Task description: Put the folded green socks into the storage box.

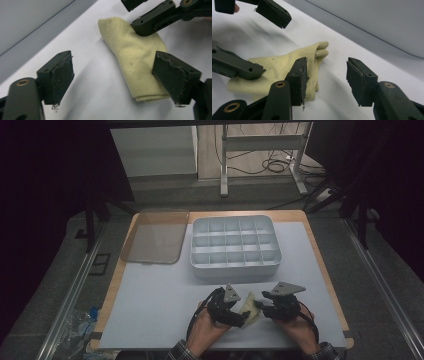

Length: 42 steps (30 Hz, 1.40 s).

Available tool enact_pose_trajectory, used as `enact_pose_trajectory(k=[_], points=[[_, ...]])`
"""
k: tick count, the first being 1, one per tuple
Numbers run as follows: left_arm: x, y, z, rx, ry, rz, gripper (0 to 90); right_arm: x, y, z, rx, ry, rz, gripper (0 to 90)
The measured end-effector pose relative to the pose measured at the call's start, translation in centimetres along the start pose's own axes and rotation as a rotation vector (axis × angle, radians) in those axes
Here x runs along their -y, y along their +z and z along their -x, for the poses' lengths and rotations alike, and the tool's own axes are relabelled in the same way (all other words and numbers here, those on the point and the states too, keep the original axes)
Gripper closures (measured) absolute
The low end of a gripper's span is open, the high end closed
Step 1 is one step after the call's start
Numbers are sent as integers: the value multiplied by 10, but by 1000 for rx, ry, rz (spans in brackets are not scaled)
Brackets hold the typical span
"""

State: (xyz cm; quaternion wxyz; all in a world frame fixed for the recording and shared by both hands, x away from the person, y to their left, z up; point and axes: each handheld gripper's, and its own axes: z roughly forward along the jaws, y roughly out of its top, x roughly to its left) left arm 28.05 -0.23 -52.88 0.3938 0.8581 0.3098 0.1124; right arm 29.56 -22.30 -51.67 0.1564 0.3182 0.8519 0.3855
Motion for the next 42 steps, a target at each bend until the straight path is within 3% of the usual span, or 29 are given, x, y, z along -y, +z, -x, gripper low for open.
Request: enact_pose_trajectory(k=[5, 11, 17, 19, 21, 24, 27, 32, 42], points=[[2, 4, 1, -30, 19, -6, 114, 0, 1, -2, 9, -20, -2, 537], [4, 6, -3, -9, -15, 0, 89, 1, 2, -3, 4, -26, -6, 568], [1, -1, -4, -13, 1, -5, 91, 1, 2, -3, -1, -18, -5, 568], [-1, -7, -7, -43, 17, 8, 97, 0, 2, -4, 5, -26, -5, 561], [-1, -13, -15, -62, 6, 13, 107, -1, 2, -3, 12, -26, -7, 543], [3, -16, -26, -111, -10, -3, 108, -1, 1, -2, 6, -17, -6, 540], [8, -12, -32, -128, -23, -23, 108, -2, 0, -3, 6, -20, -5, 543], [12, 1, -27, -134, -14, -55, 95, -3, -1, -3, 5, -9, 4, 537], [14, 0, -17, -113, -8, -57, 91, -1, -16, -3, 7, 23, 42, 509]])
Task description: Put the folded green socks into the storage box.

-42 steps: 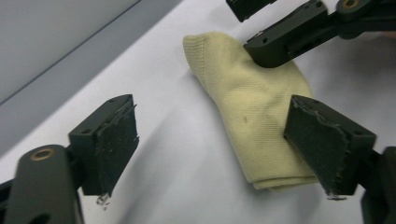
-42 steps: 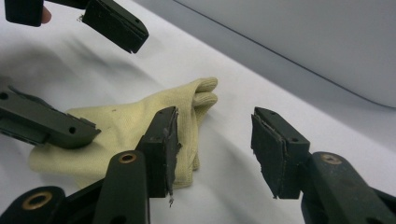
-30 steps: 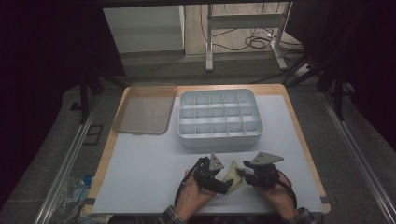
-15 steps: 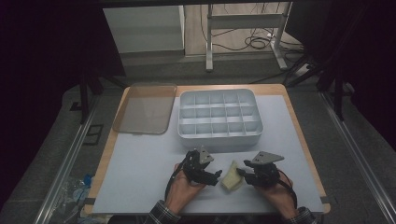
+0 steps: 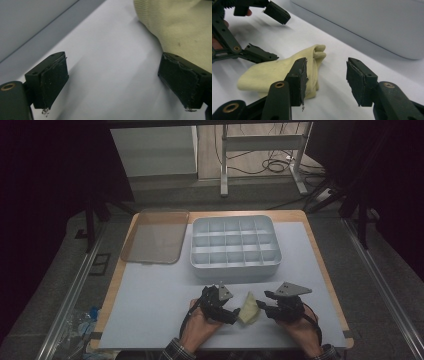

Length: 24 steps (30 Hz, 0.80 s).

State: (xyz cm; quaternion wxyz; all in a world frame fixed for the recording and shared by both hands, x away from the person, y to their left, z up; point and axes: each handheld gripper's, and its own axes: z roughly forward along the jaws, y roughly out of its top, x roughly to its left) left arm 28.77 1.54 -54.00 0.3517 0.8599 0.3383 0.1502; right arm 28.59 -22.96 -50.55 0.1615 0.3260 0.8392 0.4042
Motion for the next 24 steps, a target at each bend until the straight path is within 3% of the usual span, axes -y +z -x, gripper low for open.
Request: enact_pose_trajectory(k=[12, 24], points=[[5, -4, 16, 37, 12, 2, 91, 4, 4, 1, 30, -16, -34, 502], [-3, 2, 43, 67, 41, 10, 81, 1, 9, 3, 39, -26, -31, 479]])
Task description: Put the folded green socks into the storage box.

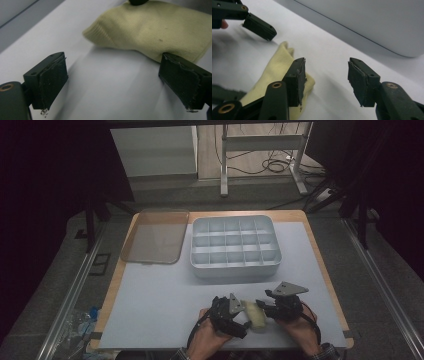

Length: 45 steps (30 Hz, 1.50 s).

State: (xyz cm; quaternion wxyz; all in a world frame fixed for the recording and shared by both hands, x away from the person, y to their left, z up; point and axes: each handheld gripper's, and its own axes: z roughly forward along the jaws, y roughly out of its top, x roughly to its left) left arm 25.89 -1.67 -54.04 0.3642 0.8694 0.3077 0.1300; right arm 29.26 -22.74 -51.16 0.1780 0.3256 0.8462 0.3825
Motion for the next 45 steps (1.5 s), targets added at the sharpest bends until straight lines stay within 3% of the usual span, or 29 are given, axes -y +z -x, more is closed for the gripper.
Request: enact_pose_trajectory(k=[3, 7, 14, 21, 26, 33, 36, 40, 42, 45], points=[[-2, 1, 3, 1, 10, 1, 77, 1, -1, 1, -1, 13, 3, 474], [0, -6, -6, -8, 0, 4, 73, 2, -5, 4, -15, 39, 3, 460], [14, -23, -35, -64, -54, 3, 73, 0, -17, 7, -32, 88, 10, 449], [28, -36, -63, -131, -107, -13, 73, -2, -23, -2, -61, 86, -4, 426], [43, -48, -86, -193, -137, -15, 72, 1, -18, -9, -82, 91, -22, 413], [61, -62, -109, -241, -202, -10, 68, 9, -6, -15, -86, 92, -45, 381], [67, -65, -114, -251, -221, -11, 69, 11, -2, -16, -84, 85, -59, 377], [74, -65, -119, -259, -239, -17, 69, 14, 2, -12, -123, 141, -74, 386], [76, -66, -122, -245, -256, -9, 67, 16, 4, -10, -146, 168, -67, 397], [76, -65, -124, -232, -268, -11, 67, 16, 5, -12, -150, 166, -67, 459]])
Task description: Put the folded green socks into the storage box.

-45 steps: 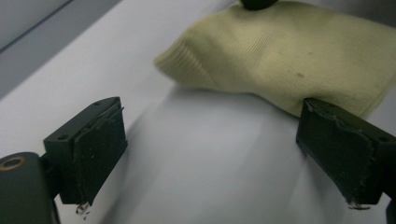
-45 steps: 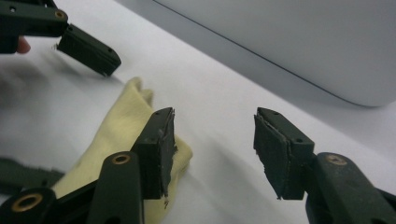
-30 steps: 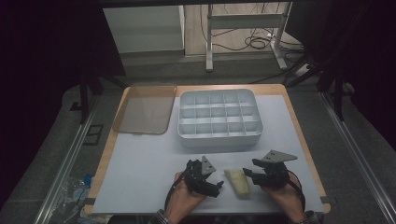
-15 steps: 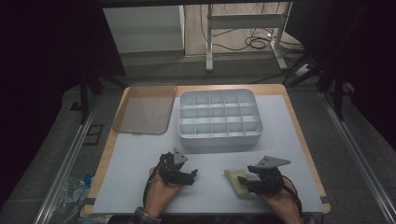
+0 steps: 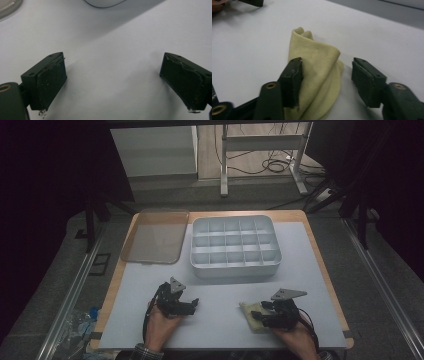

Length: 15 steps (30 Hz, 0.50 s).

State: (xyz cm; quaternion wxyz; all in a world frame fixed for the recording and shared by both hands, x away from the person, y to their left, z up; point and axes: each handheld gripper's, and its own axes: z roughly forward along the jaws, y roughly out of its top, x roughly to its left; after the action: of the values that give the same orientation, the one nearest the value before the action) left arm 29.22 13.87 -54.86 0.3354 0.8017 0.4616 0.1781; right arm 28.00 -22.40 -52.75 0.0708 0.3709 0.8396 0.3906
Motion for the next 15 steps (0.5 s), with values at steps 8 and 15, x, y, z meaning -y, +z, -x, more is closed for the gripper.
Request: enact_pose_trajectory(k=[8, 15], points=[[0, 1, -2, 12, -12, -6, 64, -1, 2, -1, -67, 45, -10, 651], [0, 1, -2, 15, -21, -2, 62, -3, 3, -1, -98, 64, -26, 720]])
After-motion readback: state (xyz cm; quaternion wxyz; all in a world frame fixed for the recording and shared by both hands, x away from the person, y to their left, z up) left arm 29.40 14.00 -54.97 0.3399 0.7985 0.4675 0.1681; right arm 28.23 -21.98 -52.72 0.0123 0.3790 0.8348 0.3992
